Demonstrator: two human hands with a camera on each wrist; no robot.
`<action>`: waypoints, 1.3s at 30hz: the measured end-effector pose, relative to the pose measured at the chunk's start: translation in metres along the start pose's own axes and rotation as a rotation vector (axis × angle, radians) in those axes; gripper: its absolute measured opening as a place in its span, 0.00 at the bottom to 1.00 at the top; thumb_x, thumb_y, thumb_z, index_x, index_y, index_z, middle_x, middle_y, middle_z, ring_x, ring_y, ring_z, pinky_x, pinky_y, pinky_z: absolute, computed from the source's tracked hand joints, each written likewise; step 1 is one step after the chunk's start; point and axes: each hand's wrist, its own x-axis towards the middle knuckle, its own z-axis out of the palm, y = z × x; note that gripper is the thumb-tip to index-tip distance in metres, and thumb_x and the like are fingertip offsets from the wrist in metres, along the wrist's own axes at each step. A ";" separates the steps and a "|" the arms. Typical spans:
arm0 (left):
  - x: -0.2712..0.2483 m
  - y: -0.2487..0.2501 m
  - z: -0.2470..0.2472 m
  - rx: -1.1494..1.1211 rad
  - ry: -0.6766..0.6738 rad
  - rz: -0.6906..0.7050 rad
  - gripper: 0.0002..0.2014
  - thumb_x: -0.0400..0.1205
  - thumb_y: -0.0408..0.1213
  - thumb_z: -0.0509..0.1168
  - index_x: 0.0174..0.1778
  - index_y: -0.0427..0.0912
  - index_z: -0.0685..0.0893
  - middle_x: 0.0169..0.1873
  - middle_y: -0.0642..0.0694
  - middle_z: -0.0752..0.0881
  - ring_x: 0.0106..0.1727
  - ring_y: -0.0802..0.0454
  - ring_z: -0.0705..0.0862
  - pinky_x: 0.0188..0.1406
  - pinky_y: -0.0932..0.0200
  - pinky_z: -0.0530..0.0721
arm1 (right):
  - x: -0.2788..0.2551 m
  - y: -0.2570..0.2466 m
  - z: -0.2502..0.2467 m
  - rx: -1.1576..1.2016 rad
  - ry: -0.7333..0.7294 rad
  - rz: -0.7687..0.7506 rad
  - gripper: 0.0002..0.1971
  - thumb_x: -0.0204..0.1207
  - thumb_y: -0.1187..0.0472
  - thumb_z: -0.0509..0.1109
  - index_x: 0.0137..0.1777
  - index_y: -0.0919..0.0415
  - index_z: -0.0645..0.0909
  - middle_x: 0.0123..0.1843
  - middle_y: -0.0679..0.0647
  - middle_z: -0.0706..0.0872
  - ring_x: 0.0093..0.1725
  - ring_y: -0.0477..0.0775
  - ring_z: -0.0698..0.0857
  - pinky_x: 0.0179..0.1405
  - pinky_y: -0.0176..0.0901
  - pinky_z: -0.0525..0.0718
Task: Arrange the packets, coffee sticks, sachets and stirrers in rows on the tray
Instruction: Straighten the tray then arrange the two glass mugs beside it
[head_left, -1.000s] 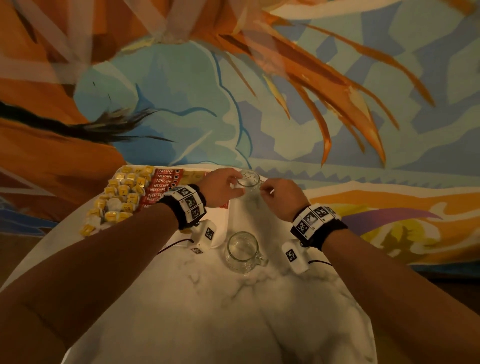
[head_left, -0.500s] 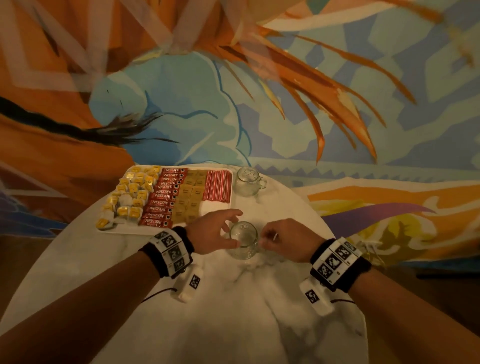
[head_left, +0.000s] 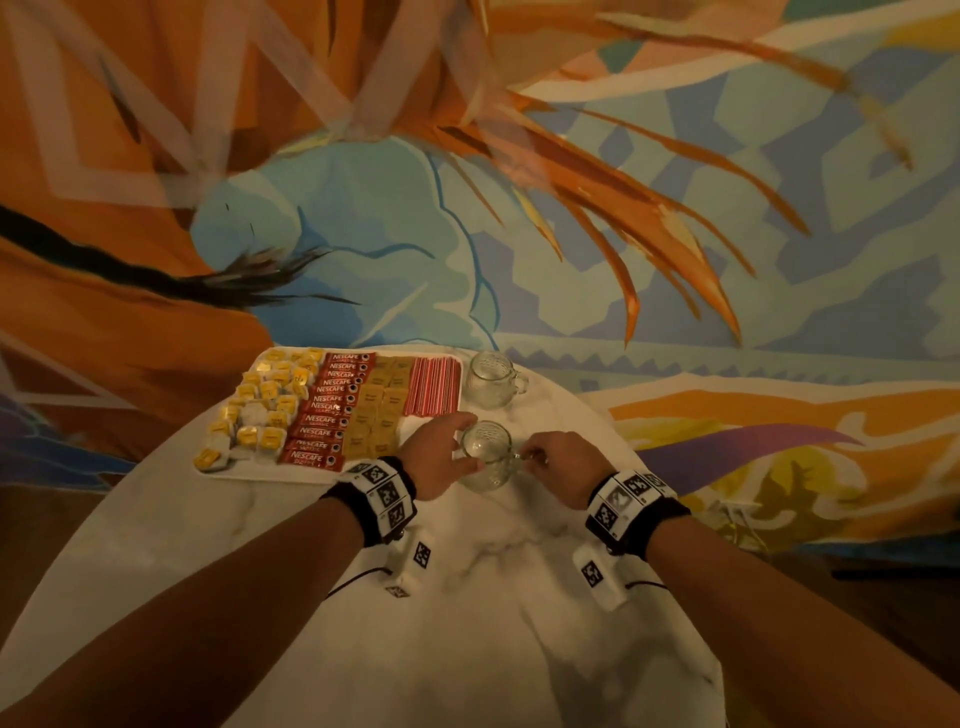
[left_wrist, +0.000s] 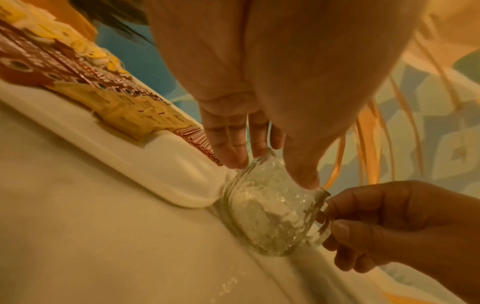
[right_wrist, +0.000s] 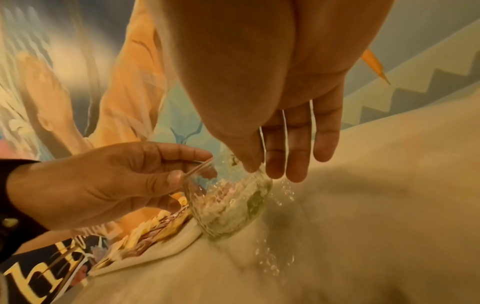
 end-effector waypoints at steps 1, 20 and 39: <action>0.006 -0.001 -0.002 -0.007 -0.007 -0.012 0.33 0.78 0.39 0.77 0.79 0.41 0.73 0.71 0.44 0.79 0.57 0.54 0.79 0.54 0.67 0.76 | 0.005 -0.001 -0.003 -0.016 -0.010 0.005 0.11 0.82 0.55 0.68 0.60 0.55 0.88 0.57 0.56 0.91 0.57 0.60 0.87 0.57 0.50 0.84; 0.105 -0.012 -0.016 0.111 0.012 -0.093 0.24 0.92 0.45 0.50 0.80 0.34 0.70 0.77 0.33 0.76 0.78 0.37 0.73 0.78 0.48 0.69 | 0.074 -0.027 -0.044 0.104 -0.027 0.014 0.18 0.88 0.63 0.59 0.75 0.64 0.76 0.73 0.62 0.81 0.74 0.61 0.78 0.67 0.41 0.70; 0.051 -0.021 -0.022 0.014 -0.033 0.060 0.38 0.75 0.57 0.77 0.79 0.48 0.73 0.67 0.53 0.80 0.62 0.52 0.83 0.61 0.51 0.86 | 0.048 0.011 -0.029 0.156 -0.011 -0.009 0.09 0.78 0.58 0.70 0.56 0.54 0.88 0.54 0.50 0.91 0.52 0.52 0.88 0.59 0.50 0.85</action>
